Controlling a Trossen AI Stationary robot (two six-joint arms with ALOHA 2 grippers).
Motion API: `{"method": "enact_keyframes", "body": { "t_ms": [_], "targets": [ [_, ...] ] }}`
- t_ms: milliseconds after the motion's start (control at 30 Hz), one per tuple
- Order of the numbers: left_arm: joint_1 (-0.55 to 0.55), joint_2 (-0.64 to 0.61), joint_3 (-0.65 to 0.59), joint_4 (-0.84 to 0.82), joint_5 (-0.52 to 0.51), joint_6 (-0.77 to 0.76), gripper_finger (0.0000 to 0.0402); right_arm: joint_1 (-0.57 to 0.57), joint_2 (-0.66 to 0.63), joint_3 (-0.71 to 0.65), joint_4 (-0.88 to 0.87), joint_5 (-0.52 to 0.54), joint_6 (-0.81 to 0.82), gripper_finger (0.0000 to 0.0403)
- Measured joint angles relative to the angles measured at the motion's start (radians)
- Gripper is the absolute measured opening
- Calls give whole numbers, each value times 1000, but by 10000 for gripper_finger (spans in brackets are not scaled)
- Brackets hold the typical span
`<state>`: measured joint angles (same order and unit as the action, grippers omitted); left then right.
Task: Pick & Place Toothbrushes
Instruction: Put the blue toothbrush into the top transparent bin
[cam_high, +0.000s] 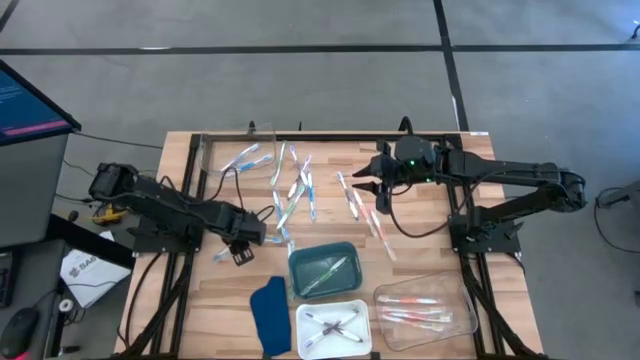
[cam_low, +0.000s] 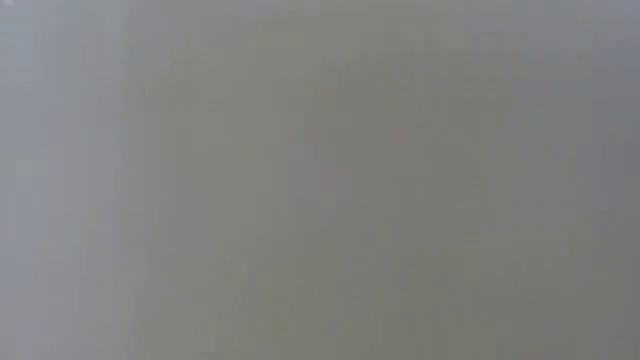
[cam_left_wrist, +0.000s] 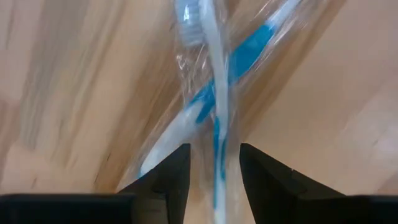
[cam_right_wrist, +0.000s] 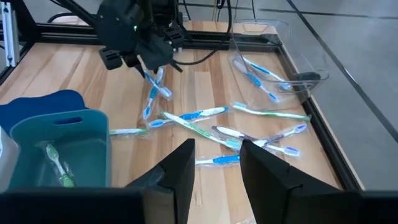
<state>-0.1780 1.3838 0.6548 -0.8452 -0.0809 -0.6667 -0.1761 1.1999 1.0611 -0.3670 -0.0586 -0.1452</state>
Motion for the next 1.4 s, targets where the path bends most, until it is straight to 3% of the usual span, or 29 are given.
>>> {"method": "enact_keyframes", "body": {
  "t_ms": [167,367,500,667,967,1167,1400],
  "targets": [
    [0,-1,-69,145,37,8,136,0,0,0,-11,0,7,120],
    [1,-13,-108,170,50,-23,132,0,0,0,-19,1,7,120],
    [1,-46,-113,176,48,-58,96,0,0,0,-18,1,7,120],
    [0,-123,-118,174,82,-94,18,0,0,0,-18,2,7,120],
    [0,-300,-115,174,70,-161,9,0,0,1,-20,2,7,120],
    [37,-377,-58,173,6,-143,10,0,0,1,-20,2,7,120],
    [179,-395,106,170,0,67,9,0,0,1,-19,2,7,120]
  ]
}}
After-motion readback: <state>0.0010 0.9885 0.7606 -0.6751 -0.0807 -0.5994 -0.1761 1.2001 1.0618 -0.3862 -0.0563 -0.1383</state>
